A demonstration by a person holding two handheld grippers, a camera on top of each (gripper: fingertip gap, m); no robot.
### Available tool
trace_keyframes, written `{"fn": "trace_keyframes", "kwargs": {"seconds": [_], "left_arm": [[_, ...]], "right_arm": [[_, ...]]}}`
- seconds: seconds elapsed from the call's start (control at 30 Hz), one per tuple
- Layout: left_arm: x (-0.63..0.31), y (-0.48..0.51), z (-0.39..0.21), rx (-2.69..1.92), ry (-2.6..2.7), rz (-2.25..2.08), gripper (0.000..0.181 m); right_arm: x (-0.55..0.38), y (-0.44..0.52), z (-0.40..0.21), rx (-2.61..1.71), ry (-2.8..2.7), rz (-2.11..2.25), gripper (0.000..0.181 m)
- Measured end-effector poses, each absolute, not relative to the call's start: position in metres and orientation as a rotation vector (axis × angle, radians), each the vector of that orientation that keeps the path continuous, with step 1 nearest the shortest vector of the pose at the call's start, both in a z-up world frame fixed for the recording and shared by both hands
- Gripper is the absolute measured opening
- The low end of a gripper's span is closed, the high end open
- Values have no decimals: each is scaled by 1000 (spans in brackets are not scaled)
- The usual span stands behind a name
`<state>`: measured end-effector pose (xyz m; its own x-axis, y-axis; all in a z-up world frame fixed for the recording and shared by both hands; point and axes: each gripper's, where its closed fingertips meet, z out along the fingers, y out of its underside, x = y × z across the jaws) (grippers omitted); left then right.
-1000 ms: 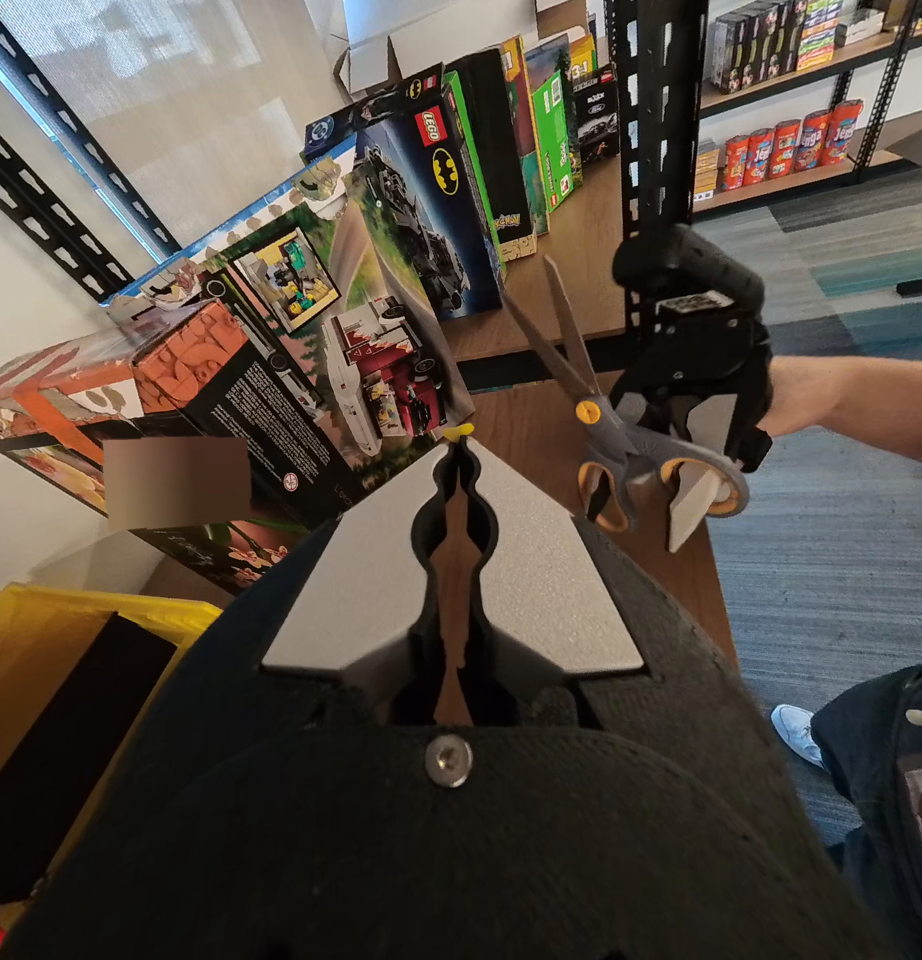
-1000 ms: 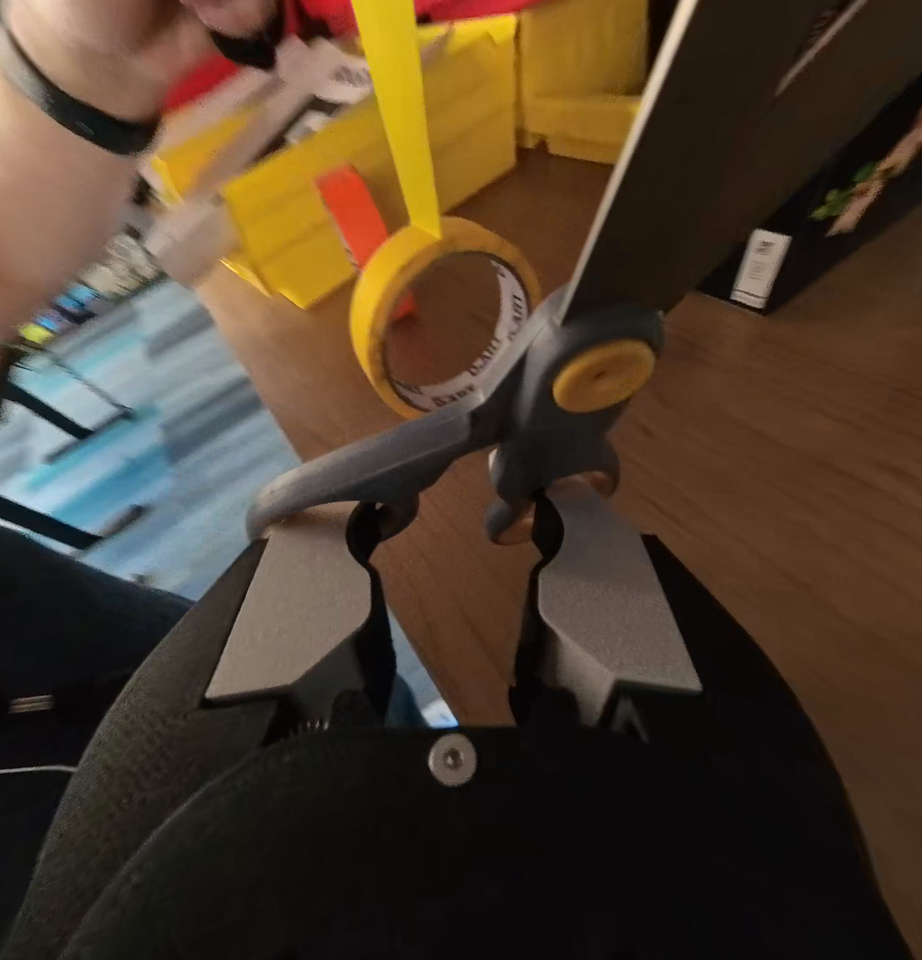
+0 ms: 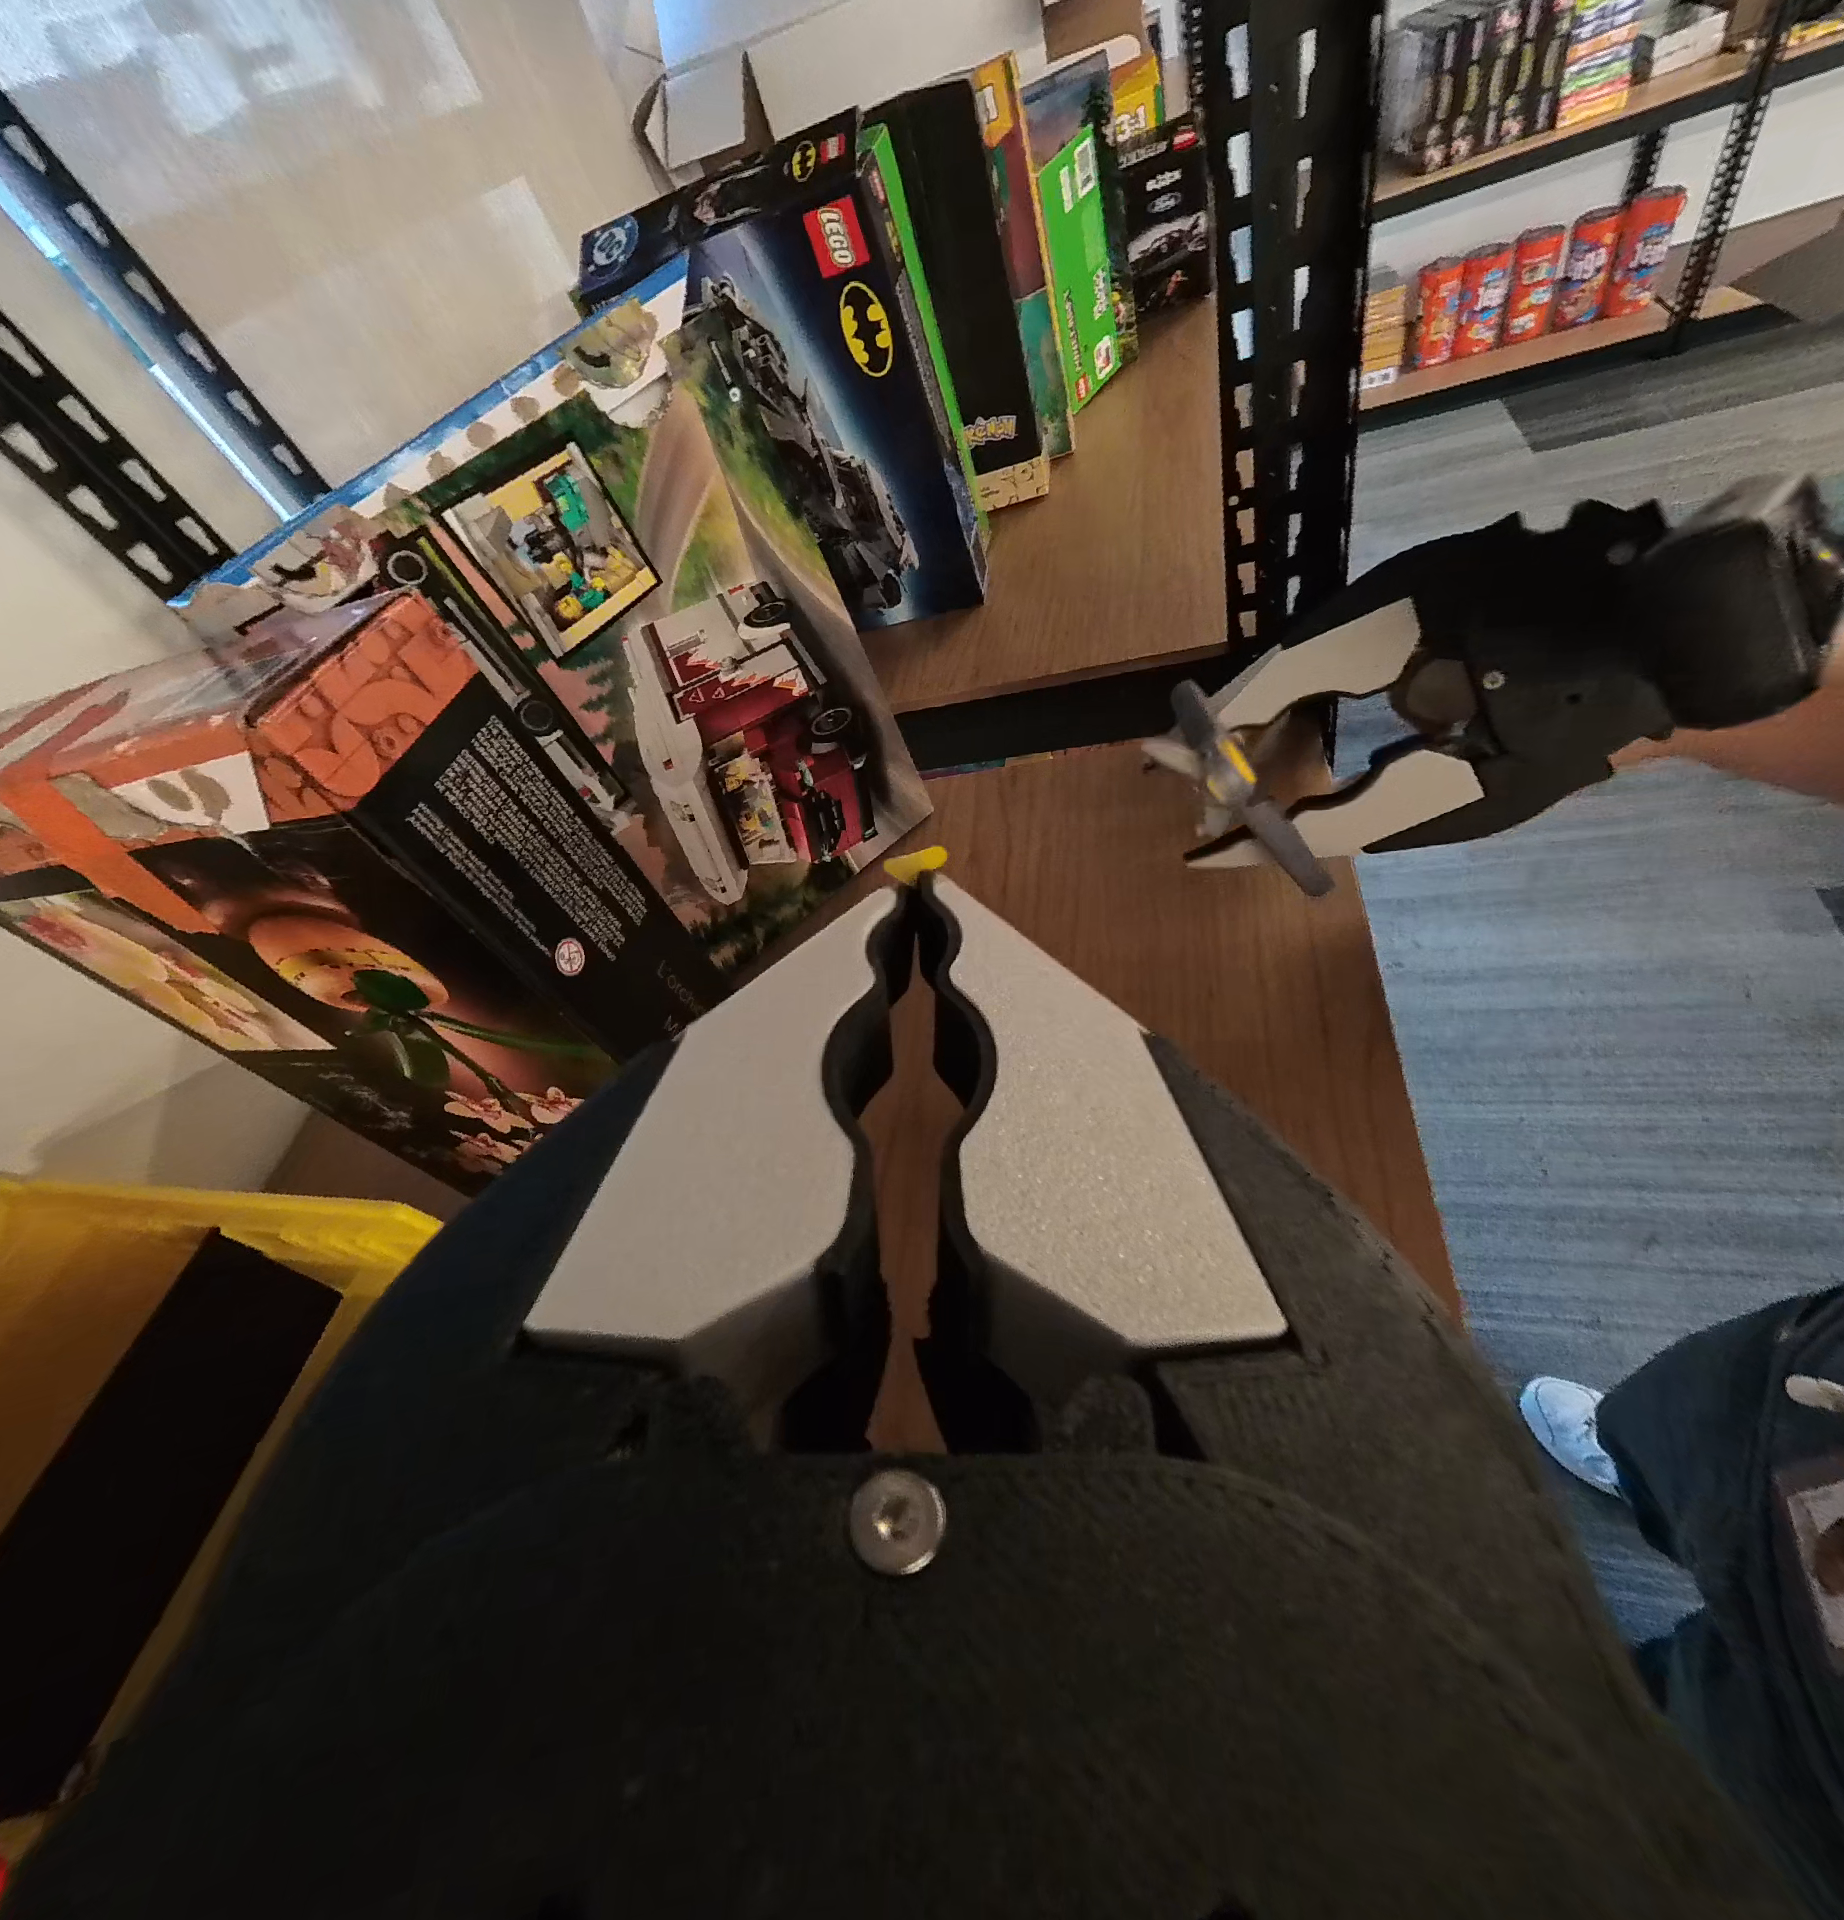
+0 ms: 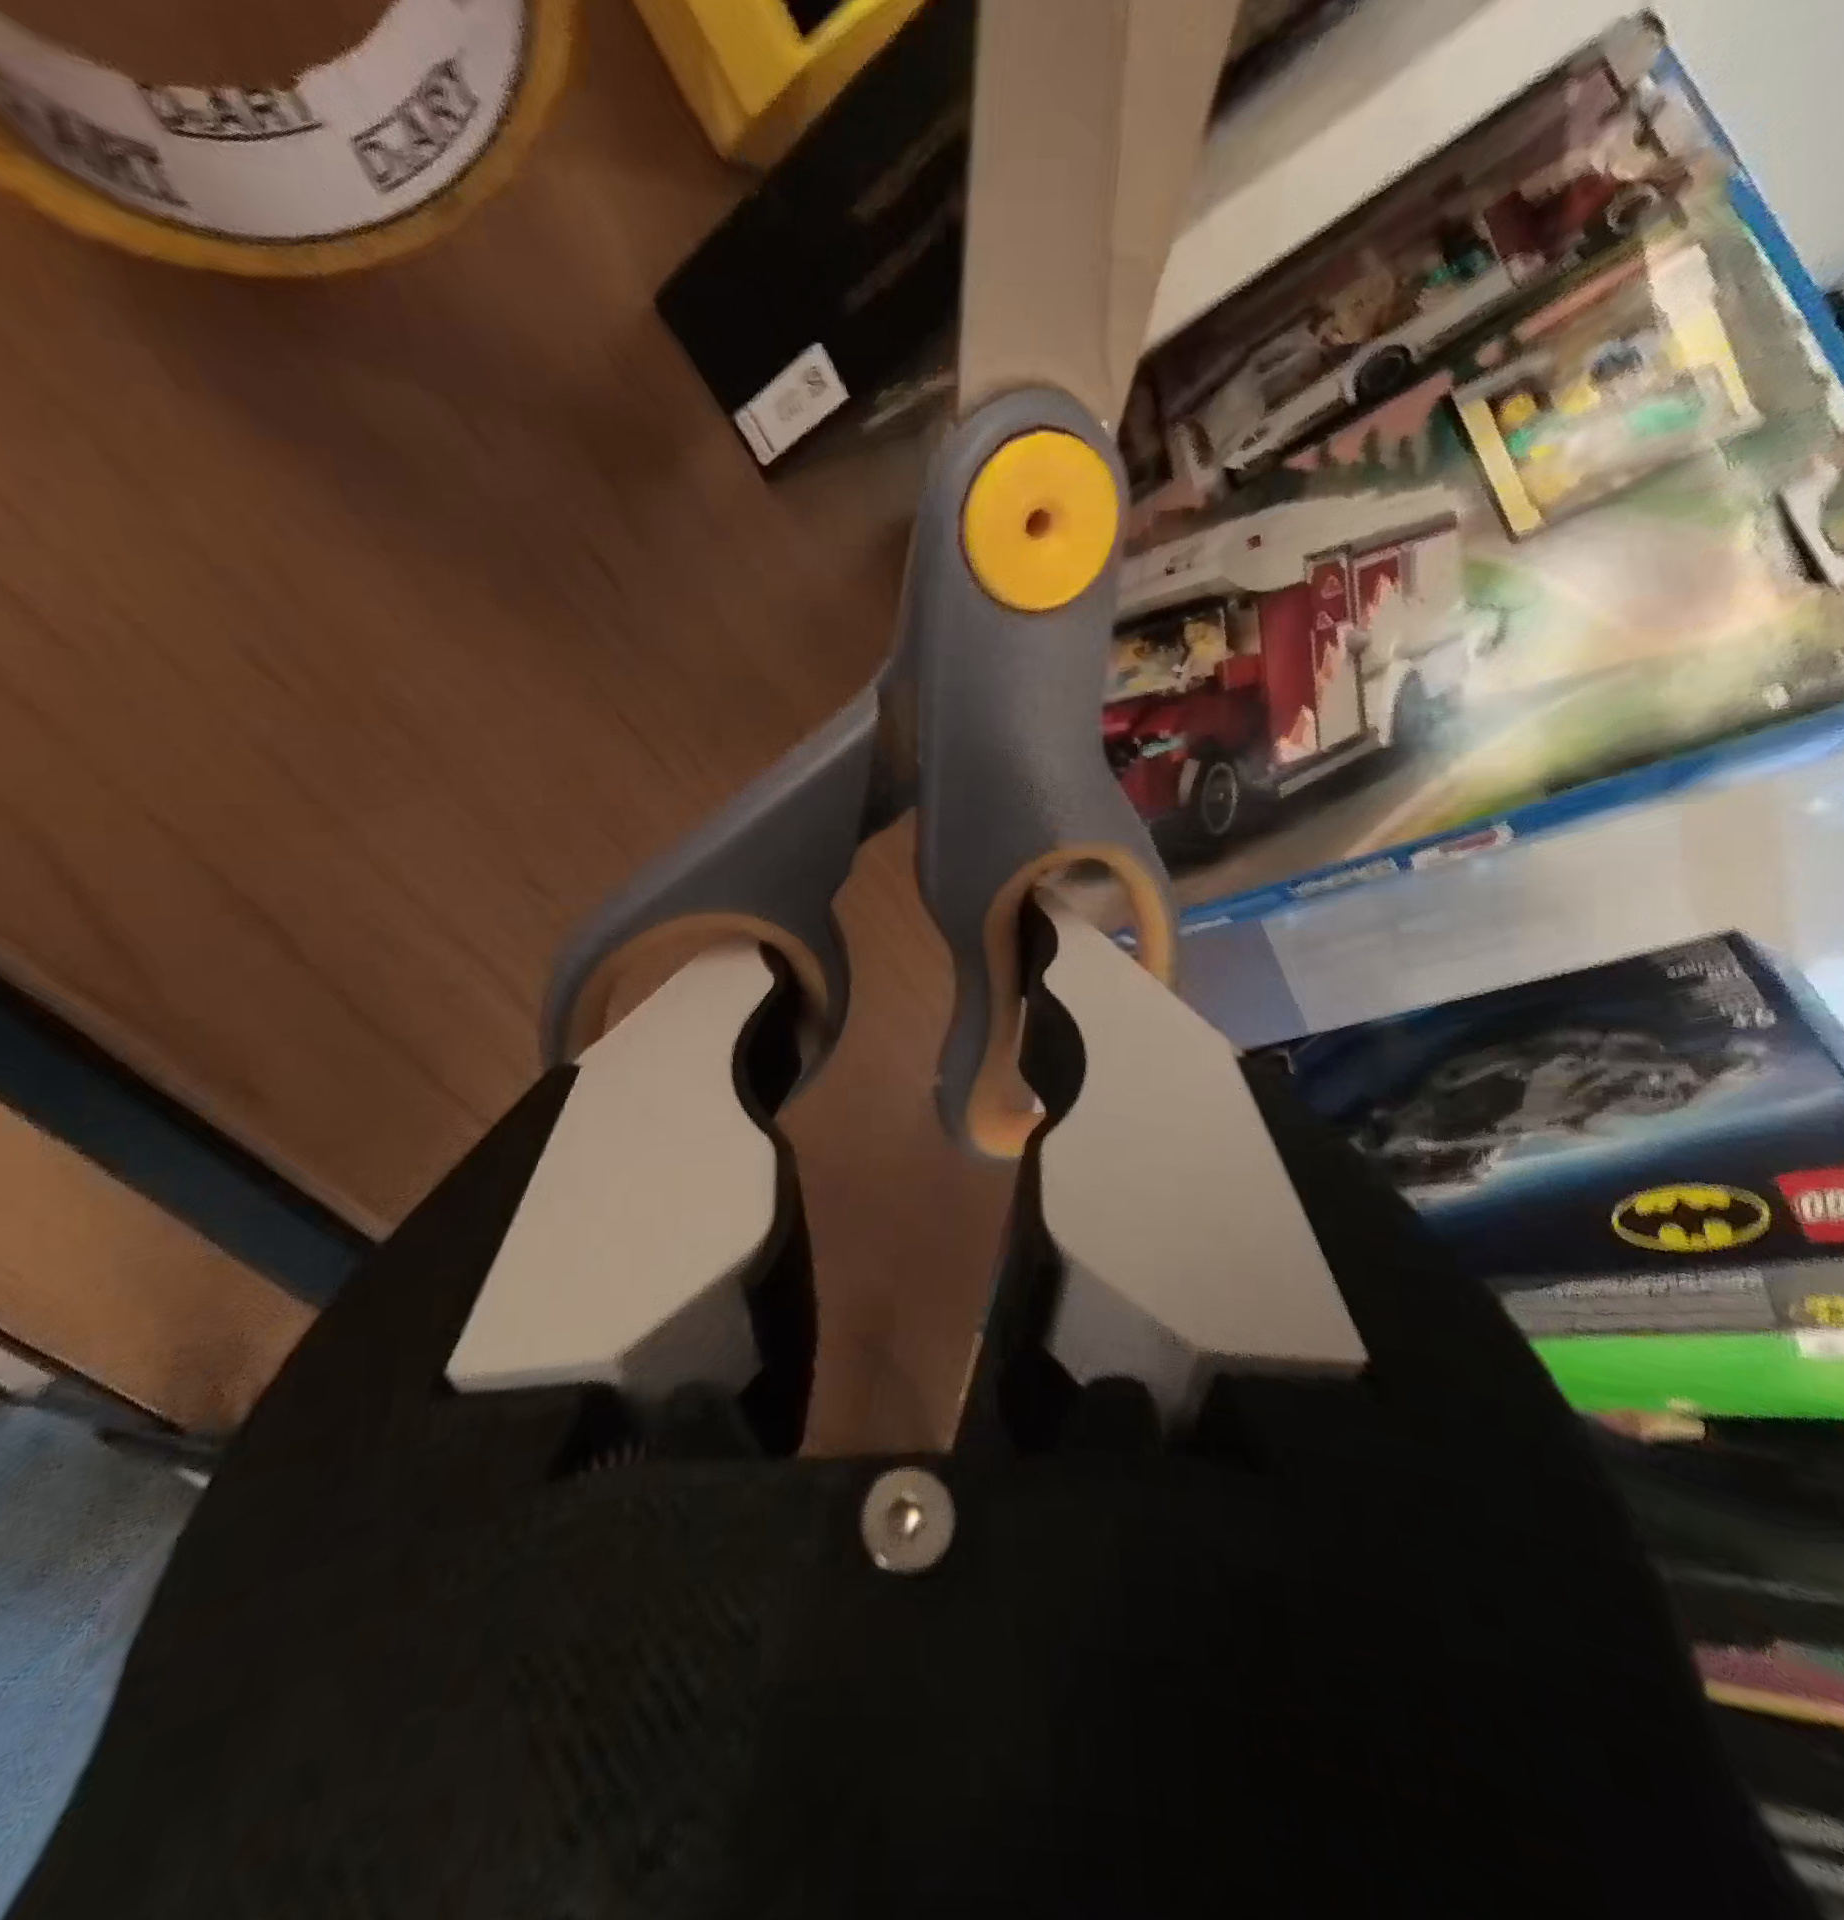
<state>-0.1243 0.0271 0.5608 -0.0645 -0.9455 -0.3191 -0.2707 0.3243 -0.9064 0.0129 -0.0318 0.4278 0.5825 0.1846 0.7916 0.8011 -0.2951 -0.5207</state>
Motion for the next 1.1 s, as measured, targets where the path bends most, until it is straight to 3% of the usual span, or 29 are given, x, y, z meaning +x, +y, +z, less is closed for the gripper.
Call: {"fn": "trace_keyframes", "kwargs": {"seconds": [0.23, 1.1], "left_arm": [[-134, 8, 561, -1007, 1639, -849, 0], [-138, -7, 562, -887, 1678, -863, 0]], "right_arm": [[-6, -39, 415, -1932, -983, -535, 37], [-19, -46, 380, -2114, -1190, -488, 37]]}}
